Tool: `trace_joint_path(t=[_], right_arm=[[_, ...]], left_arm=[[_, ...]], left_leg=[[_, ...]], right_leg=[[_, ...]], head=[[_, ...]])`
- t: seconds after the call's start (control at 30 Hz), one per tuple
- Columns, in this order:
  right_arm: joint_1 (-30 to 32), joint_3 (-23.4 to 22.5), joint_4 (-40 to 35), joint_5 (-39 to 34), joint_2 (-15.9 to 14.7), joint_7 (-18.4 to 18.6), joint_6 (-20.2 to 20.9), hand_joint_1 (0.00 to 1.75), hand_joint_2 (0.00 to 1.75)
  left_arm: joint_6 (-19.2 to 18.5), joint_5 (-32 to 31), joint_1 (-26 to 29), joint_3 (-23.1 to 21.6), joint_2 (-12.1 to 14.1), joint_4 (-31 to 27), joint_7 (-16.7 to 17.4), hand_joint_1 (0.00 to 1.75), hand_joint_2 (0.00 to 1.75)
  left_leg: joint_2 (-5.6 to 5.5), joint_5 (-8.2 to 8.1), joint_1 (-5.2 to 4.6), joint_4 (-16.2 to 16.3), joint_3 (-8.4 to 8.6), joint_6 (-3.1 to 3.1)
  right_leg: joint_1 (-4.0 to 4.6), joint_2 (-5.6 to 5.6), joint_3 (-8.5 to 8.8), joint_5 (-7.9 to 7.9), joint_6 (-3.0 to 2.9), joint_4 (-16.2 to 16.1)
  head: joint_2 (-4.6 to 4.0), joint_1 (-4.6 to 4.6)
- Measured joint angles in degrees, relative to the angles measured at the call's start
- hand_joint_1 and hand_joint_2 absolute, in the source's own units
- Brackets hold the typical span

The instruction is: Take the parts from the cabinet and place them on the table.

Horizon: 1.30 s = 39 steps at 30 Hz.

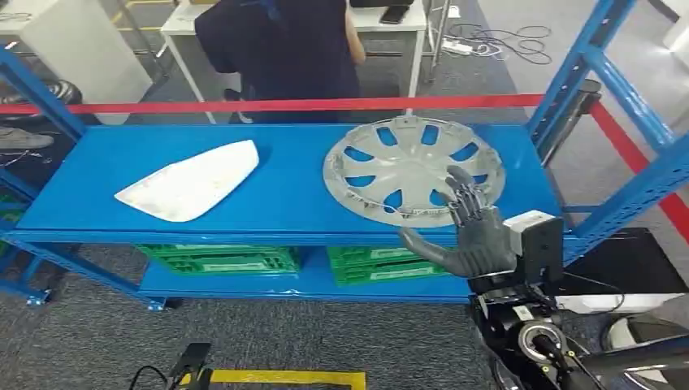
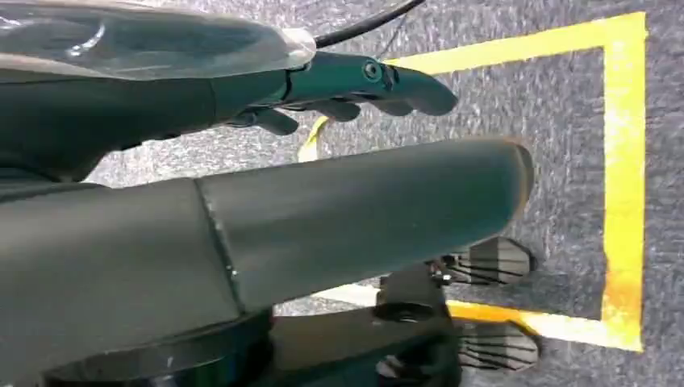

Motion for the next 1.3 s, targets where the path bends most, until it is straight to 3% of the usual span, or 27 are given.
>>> trace_joint_path(t=[0.1,0.13,0.17,0.2,0.27,0.3,0.33,0.37,0.4,0.47,0.5,0.53,0.6,0.63,0.67,0.7,0.73,0.8,0.87,0.9,0.93,0.97,1.0,1.03,1.1,1.23,1.3], right_arm=[[0.04,0.02,0.06,0.0,0.0,0.09,0.0,0.0,1.75],[0.16,0.0,0.06,0.0,0.0,0.09,0.0,0.0,1.75],[0.21,0.0,0.13,0.0,-0.02,0.09,0.0,0.0,1.75],[0.21,-0.02,0.17,0.0,-0.04,0.11,0.0,0.0,1.75],[0.17,-0.11,0.2,0.0,-0.07,0.09,0.0,0.0,1.75],[0.2,-0.11,0.35,0.0,-0.07,0.07,0.0,0.0,1.75],[0.19,-0.09,0.35,0.0,-0.04,0.07,0.02,0.0,1.75],[0.31,-0.11,0.41,0.0,-0.11,0.22,0.04,0.0,1.75],[0.26,-0.28,0.44,0.0,-0.11,0.13,-0.02,0.0,1.75],[0.06,-0.28,0.41,0.0,-0.11,0.09,0.09,0.0,1.75],[0.09,-0.26,0.41,0.0,-0.11,0.09,0.09,0.0,1.75],[0.06,-0.28,0.41,0.0,-0.11,0.07,0.11,0.0,1.75],[0.16,-0.28,0.43,0.0,-0.11,0.07,0.33,0.0,1.75],[0.2,-0.28,0.46,0.0,-0.11,0.07,0.53,0.0,1.75],[0.23,-0.28,0.55,0.0,-0.11,0.09,0.52,0.0,1.75],[0.23,-0.28,0.61,0.0,-0.11,0.09,0.57,0.0,1.75],[0.21,-0.28,0.63,0.0,-0.11,0.09,0.61,0.0,1.75],[0.18,-0.28,0.63,0.0,-0.11,0.09,0.72,0.0,1.75],[0.1,-0.28,0.65,0.0,-0.11,0.02,0.79,0.0,1.75],[0.09,-0.31,0.65,0.0,-0.11,0.09,0.79,0.0,1.75],[0.11,-0.28,0.65,0.0,-0.11,0.07,0.79,0.0,1.75],[0.11,-0.28,0.65,0.0,-0.11,0.05,0.79,0.0,1.75],[0.13,-0.28,0.65,0.0,-0.11,0.07,0.79,0.0,1.75],[0.12,-0.28,0.65,0.0,-0.11,0.09,0.79,0.0,1.75],[0.11,-0.28,0.65,0.0,-0.11,0.07,0.79,0.0,1.75],[0.11,-0.28,0.65,0.0,-0.11,0.07,0.79,0.0,1.75],[0.1,-0.28,0.65,0.0,-0.11,0.07,0.79,0.0,1.75]], left_arm=[[0.0,0.0,-0.07,-0.02,-0.04,0.0,0.0,0.0,0.0],[0.0,0.0,-0.02,-0.02,-0.11,0.0,0.0,0.0,0.0],[-0.2,-0.02,0.09,0.0,-0.22,0.0,-0.06,0.0,0.0],[-0.2,-0.04,0.18,-0.02,-0.35,0.0,-0.2,0.0,0.0],[-0.2,-0.09,0.17,0.0,-0.52,0.0,-0.39,0.0,0.0],[-0.2,-0.09,0.08,-0.02,-0.17,0.02,-0.46,0.0,0.0],[-0.15,-0.11,-0.04,-0.06,-0.08,0.0,-0.5,0.0,0.0],[-0.09,-0.07,0.0,-0.07,-0.13,0.0,-0.57,0.0,0.0],[-0.07,-0.11,0.02,-0.11,-0.39,0.0,-0.63,0.0,0.0],[-0.07,-0.11,0.04,-0.15,-0.48,0.0,-0.66,0.0,0.0],[-0.07,-0.11,0.05,-0.17,-0.37,0.0,-0.66,0.0,0.0],[-0.07,-0.11,0.01,-0.22,-0.44,0.0,-0.7,0.0,0.0],[0.04,-0.06,0.02,-0.28,-0.44,0.0,-1.07,0.0,0.0],[0.18,-0.04,0.07,-0.31,-0.41,0.0,-1.22,0.0,0.0],[0.31,-0.02,0.13,-0.33,-0.41,0.0,-1.25,0.0,0.0],[0.31,-0.02,0.16,-0.35,-0.41,0.0,-1.22,0.0,0.0],[0.31,-0.02,0.14,-0.37,-0.41,0.0,-1.22,0.0,0.0],[0.31,0.0,-0.03,-0.39,-0.33,0.0,-1.16,0.0,0.0],[0.31,0.02,-0.23,-0.42,-0.41,0.0,-1.14,0.0,0.0],[0.31,0.02,-0.21,-0.44,-0.61,0.0,-1.14,0.0,0.0],[0.31,0.05,-0.08,-0.44,-0.52,0.0,-1.11,0.0,0.0],[0.33,0.05,-0.06,-0.44,-0.41,0.0,-1.09,0.0,0.0],[0.33,0.09,-0.04,-0.44,-0.37,0.0,-1.09,0.0,0.0],[0.33,0.09,-0.01,-0.44,-0.39,0.0,-1.09,0.0,0.0],[0.33,0.09,0.06,-0.44,-0.41,0.0,-1.09,0.0,0.0],[0.33,0.09,0.09,-0.44,-0.39,0.0,-1.09,0.0,0.0],[0.33,0.09,0.09,-0.44,-0.39,0.0,-1.09,0.0,0.0]], left_leg=[[0.17,0.28,0.73,-0.53,0.48,-0.54],[0.16,0.11,1.0,-0.35,0.47,-0.81],[0.12,-0.14,1.43,0.04,0.44,-1.29],[0.05,-0.54,2.03,0.7,0.34,-1.93],[-0.22,-1.89,3.41,3.08,-0.19,-3.77],[-0.32,-2.55,3.08,4.47,-0.68,-4.69],[-0.38,-3.27,3.18,5.48,-1.1,-5.4],[-0.44,-3.23,3.05,5.42,-1.14,-5.4],[-0.3,-3.29,3.26,4.85,-0.86,-5.61],[-0.25,-2.85,3.73,4.53,-0.91,-6.49],[-0.19,-4.38,3.74,6.37,-1.85,-6.2],[-0.16,-7.25,3.51,10.19,-3.81,-5.72],[-0.17,-12.84,2.89,21.06,-8.84,-5.28],[-0.17,-14.34,2.56,25.29,-10.62,-5.03],[-0.17,-14.2,2.22,26.32,-10.91,-4.57],[-0.17,-12.82,1.87,24.16,-9.63,-4.04],[-0.17,-10.67,1.59,19.63,-7.14,-3.42],[-0.13,-6.83,1.03,8.1,-0.51,-2.13],[-0.16,-6.21,0.48,6.77,-0.55,-2.62],[-0.2,-5.85,0.71,6.65,-0.65,-4.3],[-0.22,-5.63,0.61,6.6,-0.64,-3.91],[-0.22,-5.57,0.53,6.65,-0.75,-3.37],[-0.22,-5.43,0.47,6.74,-0.87,-3.29],[-0.26,-5.31,0.44,6.74,-0.98,-3.09],[-0.27,-5.24,0.45,6.8,-1.1,-2.97],[-0.26,-5.33,0.38,6.84,-1.16,-2.78],[-0.26,-5.42,0.34,6.84,-1.16,-2.67]], right_leg=[[-0.69,0.01,-6.25,-6.27,1.19,12.97],[-1.12,-0.01,-7.8,-7.03,1.67,15.97],[-1.62,-0.09,-8.12,-6.18,2.23,16.13],[-2.11,-0.18,-6.77,-3.91,2.9,13.04],[-3.38,-0.53,-1.03,1.5,4.7,1.91],[-3.11,-0.1,-0.71,0.18,5.51,1.31],[-2.97,0.5,-1.3,0.3,4.37,1.86],[-2.88,0.43,-1.33,-0.09,2.46,2.56],[-2.5,0.39,-1.43,-0.18,1.64,2.67],[-2.3,0.46,-2.04,0.48,0.09,2.43],[-2.32,0.24,-2.45,0.81,-0.46,2.38],[-2.27,0.28,-2.97,1.0,-0.88,2.32],[-1.98,0.15,-3.94,1.57,-1.14,2.32],[-1.72,0.07,-4.3,1.82,-1.2,2.33],[-1.51,0.05,-4.55,2.05,-1.15,2.33],[-1.35,0.04,-4.72,2.22,-1.12,2.33],[-1.25,0.04,-4.8,2.4,-0.99,2.33],[-1.16,0.04,-4.79,2.77,-0.63,2.36],[-0.79,0.12,-4.87,2.84,0.07,2.42],[-0.81,0.13,-4.83,1.35,-1.01,2.5],[-0.66,0.05,-4.74,1.0,-1.92,2.48],[-0.68,0.1,-4.79,1.58,-2.2,2.22],[-0.69,0.1,-4.7,3.5,-2.39,1.74],[-0.72,0.13,-4.59,3.71,-1.73,1.49],[-0.75,0.14,-4.52,4.15,-0.98,1.01],[-0.79,0.18,-4.5,4.12,-0.79,0.87],[-0.85,0.17,-4.5,3.97,-0.17,0.86]], head=[[0.0,0.48],[0.0,0.48],[0.0,0.52],[0.0,0.59],[0.0,0.72],[0.0,0.86],[0.0,2.04],[0.0,1.16],[0.0,0.11],[0.0,-0.14],[0.0,-0.48],[0.0,-0.79],[0.0,-1.79],[0.0,-2.1],[0.0,-2.31],[0.0,-2.51],[0.0,-2.67],[0.0,-3.14],[0.0,-2.9],[0.0,-2.84],[0.0,-2.54],[0.0,-2.32],[0.0,-2.01],[0.0,-1.77],[0.0,-1.22],[0.0,-0.33],[0.0,-0.19]])
